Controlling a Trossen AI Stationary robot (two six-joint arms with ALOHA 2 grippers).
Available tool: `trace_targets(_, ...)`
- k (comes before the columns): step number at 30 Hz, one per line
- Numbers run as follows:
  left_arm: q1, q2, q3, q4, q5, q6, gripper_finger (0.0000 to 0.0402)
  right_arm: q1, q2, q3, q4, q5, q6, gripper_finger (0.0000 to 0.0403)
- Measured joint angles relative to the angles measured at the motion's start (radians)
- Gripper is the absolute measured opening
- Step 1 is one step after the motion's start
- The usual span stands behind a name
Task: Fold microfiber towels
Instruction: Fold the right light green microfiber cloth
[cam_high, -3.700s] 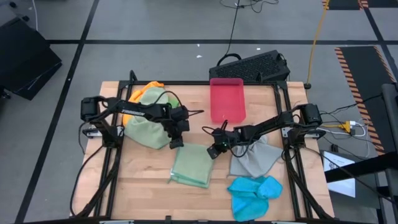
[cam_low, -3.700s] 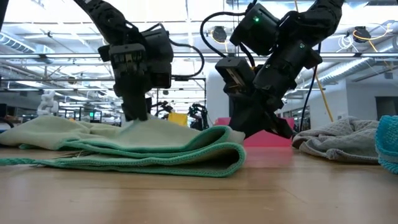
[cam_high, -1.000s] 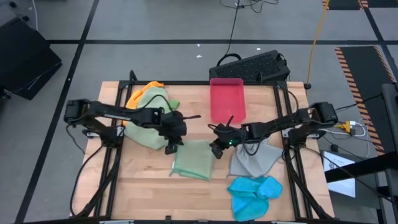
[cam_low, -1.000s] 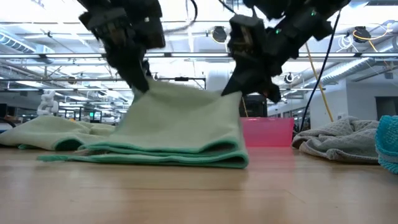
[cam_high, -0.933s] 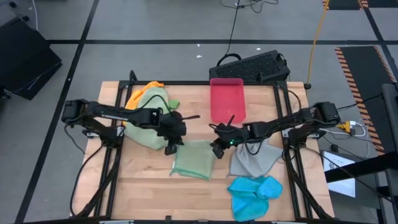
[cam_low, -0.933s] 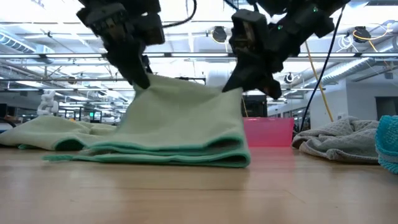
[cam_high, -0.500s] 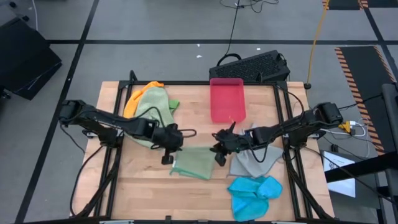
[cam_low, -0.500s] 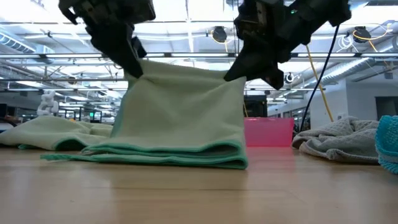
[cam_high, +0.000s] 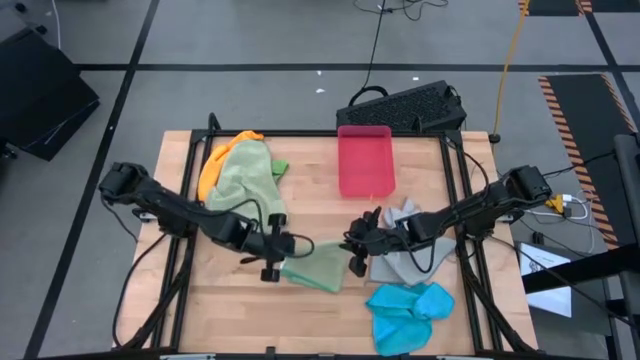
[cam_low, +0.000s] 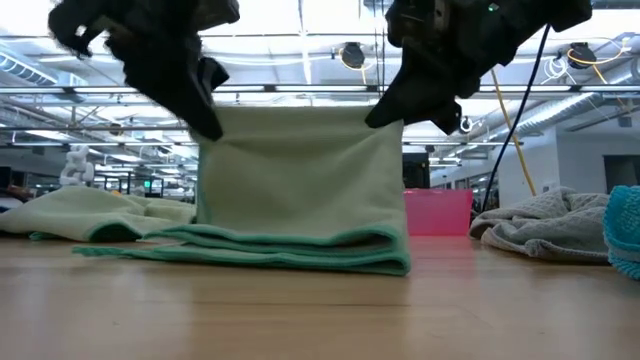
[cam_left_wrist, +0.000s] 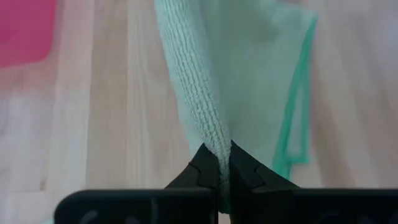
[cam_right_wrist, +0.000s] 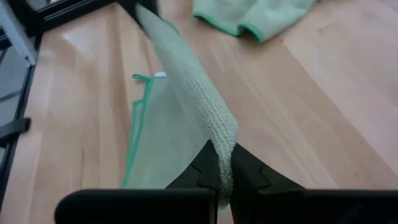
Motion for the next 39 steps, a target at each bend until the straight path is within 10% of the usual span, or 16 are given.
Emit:
trace_targets(24,-0.151,0.129,-0.002,-0.029,0.009,-0.134,0.0006,0.101,0.263,-0.002,0.48,-0.155,0.048,0.0012)
trace_targets(39,-0.127,0.128,-0.003,-0.135,0.172,-0.273,0.0095,0.119,0.348,-0.002,0.698,-0.237,0.138,0.0049)
